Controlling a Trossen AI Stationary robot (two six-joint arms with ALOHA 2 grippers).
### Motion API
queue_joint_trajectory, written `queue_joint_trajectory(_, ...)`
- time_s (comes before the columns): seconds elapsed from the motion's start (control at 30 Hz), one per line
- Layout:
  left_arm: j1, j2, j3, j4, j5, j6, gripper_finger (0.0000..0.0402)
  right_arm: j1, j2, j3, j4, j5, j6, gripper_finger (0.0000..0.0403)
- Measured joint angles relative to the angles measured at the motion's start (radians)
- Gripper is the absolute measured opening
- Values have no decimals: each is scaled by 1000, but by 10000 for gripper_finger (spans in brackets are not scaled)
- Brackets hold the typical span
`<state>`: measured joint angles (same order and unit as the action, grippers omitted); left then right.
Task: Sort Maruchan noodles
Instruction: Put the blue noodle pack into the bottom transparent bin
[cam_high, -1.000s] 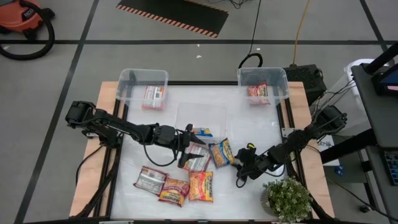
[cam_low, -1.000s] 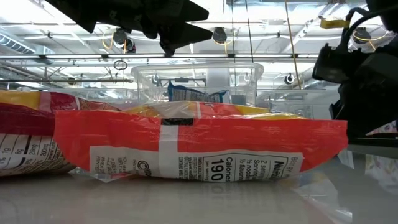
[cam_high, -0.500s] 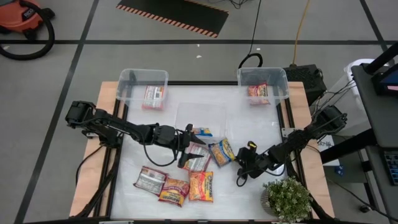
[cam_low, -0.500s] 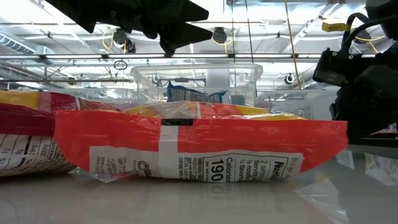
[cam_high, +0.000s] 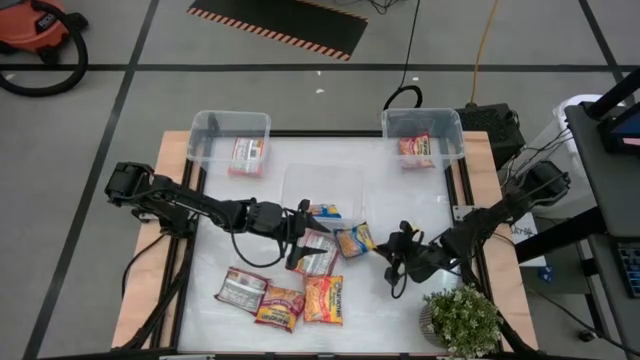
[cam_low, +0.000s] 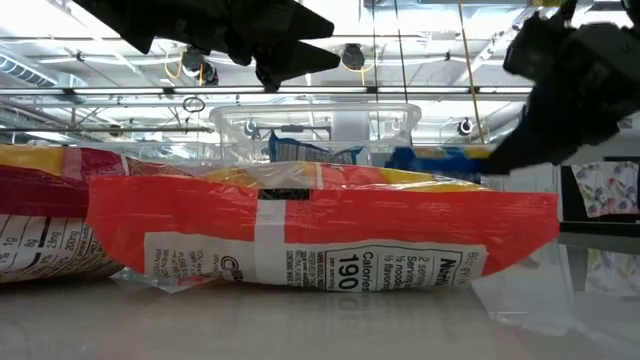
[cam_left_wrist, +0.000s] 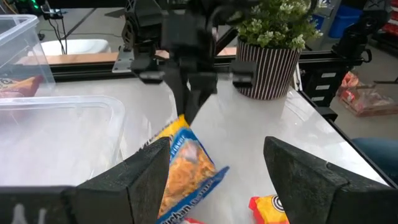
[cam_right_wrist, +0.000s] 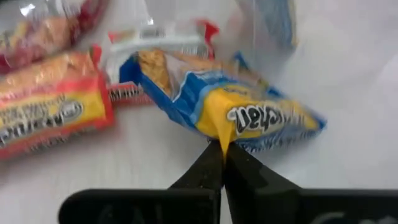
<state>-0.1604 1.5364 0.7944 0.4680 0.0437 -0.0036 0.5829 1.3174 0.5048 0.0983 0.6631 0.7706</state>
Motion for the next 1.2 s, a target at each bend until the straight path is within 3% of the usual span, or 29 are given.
queue_joint_trajectory(0.2,0,0,0,-13,0,0,262,9,-47,54,-1,66,-112,0)
queue_joint_trajectory(0.53,0,-9,0,-29,0,0,262,9,-60,220,-4,68,-358,0)
queue_joint_trajectory(0.67,-1,-76,1,-48,0,-1,262,8,-61,273,-4,70,-435,0)
queue_joint_trajectory(0.93,-4,-316,1,-268,-4,-4,262,-9,-86,382,-1,137,-645,0)
queue_joint_trajectory(1.2,4,-459,0,-497,-128,34,262,-155,-118,466,8,90,-764,0)
